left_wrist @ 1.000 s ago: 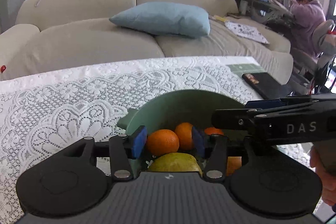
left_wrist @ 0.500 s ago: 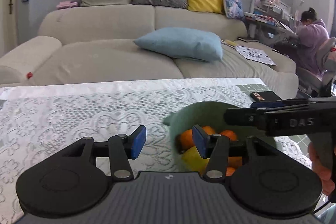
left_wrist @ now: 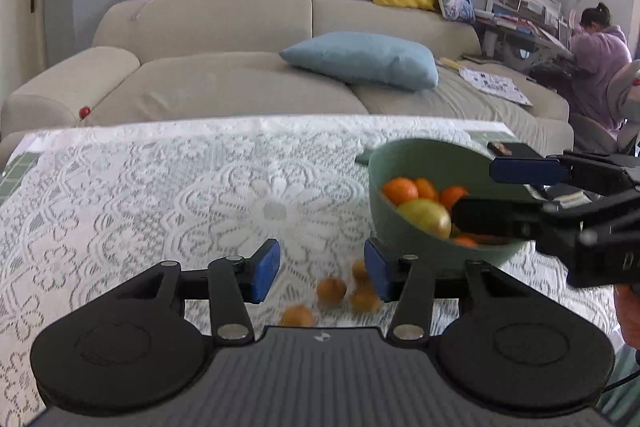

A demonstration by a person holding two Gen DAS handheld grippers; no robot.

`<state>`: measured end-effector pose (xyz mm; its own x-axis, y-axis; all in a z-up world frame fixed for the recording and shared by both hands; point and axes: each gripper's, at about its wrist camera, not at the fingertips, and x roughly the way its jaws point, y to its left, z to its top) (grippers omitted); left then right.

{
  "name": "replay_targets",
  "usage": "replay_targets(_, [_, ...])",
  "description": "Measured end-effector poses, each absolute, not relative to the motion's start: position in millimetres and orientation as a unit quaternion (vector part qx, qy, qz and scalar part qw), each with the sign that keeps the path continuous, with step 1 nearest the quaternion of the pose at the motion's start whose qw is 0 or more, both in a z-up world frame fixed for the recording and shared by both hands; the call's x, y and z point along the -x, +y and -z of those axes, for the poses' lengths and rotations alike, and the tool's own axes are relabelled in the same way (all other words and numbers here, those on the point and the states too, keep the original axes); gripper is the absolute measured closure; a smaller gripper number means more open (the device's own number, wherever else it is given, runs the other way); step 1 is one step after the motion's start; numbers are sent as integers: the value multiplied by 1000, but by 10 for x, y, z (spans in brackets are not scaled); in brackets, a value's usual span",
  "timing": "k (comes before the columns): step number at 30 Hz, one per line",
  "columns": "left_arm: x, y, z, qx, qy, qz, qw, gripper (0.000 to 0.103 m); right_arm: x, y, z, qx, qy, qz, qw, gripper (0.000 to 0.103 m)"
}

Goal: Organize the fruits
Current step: 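Move both tools back to the small brown kiwis on the table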

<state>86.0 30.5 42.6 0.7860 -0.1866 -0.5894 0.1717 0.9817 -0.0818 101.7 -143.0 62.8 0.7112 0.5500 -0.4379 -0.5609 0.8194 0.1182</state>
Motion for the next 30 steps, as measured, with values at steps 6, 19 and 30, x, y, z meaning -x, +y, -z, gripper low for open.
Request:
replay_targets(6, [-807,445,-310,22,348,107,931,54,-921,-1306,-437,13,284,-325,902,41])
replay_targets(19, [-1026,488,-70,64,423,91,899,66,-1156,-1150,-100,-23,385,-290,876,73])
replay_targets(30, [-1198,489,36,87,450,68,886,66,-1378,-1116,53,-93,430,-257,860,73])
